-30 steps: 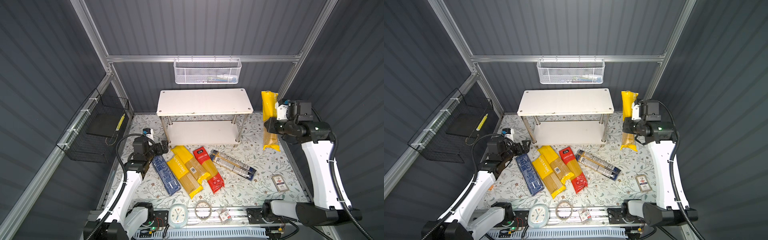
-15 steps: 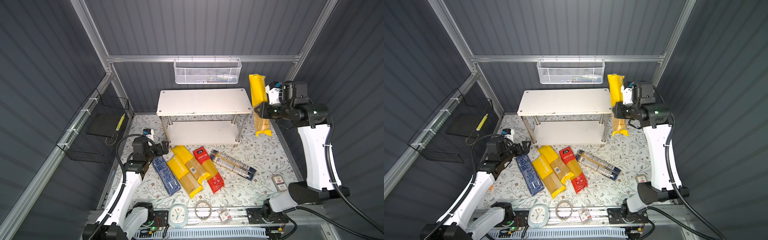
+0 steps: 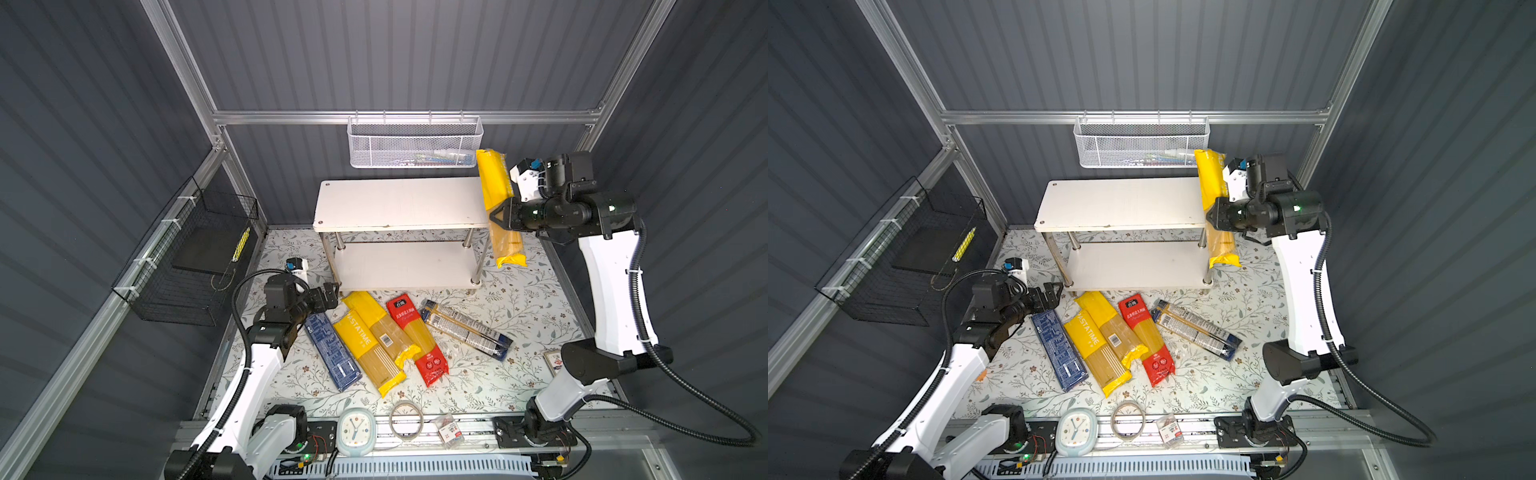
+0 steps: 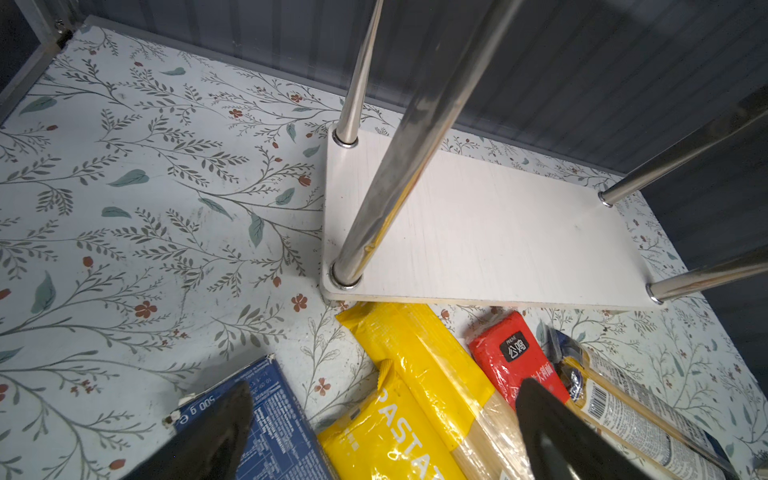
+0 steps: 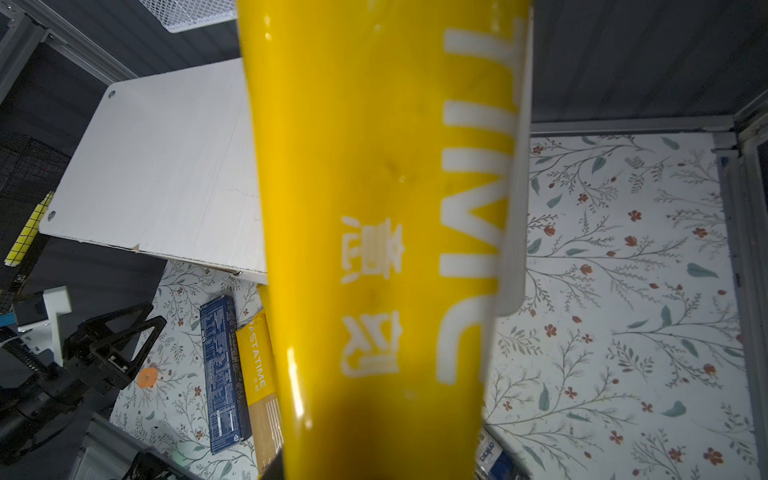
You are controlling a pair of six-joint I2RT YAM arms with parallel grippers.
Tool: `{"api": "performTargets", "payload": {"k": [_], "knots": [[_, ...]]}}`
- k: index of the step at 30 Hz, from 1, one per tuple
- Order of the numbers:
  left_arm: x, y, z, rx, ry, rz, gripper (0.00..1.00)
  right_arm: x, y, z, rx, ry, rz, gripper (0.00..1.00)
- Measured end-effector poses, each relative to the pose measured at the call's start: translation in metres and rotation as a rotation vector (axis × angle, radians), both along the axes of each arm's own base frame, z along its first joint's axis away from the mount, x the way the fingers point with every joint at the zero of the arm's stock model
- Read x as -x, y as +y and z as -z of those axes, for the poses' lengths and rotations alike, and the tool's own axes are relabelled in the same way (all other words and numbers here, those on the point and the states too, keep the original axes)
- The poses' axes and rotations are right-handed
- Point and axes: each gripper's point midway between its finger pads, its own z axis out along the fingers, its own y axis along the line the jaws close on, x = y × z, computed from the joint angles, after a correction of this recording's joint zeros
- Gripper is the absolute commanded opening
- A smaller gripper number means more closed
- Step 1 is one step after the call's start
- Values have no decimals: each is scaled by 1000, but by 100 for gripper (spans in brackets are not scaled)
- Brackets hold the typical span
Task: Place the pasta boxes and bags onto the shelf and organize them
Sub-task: 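Raise the yellow bag with the right gripper above the shelf top, then lower the yellow bag onto the top shelf and open the right gripper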
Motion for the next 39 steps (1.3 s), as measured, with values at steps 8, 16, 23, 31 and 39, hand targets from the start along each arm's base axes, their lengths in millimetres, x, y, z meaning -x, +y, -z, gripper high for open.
{"api": "performTargets", "payload": {"k": [8, 16, 23, 31, 39], "knots": [[1, -4, 0, 14, 2, 18, 100, -15, 21, 17, -87, 75, -36, 17], [0, -4, -1, 18, -2, 20, 100, -44, 39, 23, -165, 69, -64, 19], [0, -4, -1, 17, -1, 19, 100, -60, 41, 19, -222, 46, -68, 27], [0, -4, 1, 16, 6, 20, 100, -75, 32, 30, -240, 67, -52, 42], [-1, -4, 2, 16, 8, 19, 100, -79, 29, 29, -230, 46, -57, 49]]}}
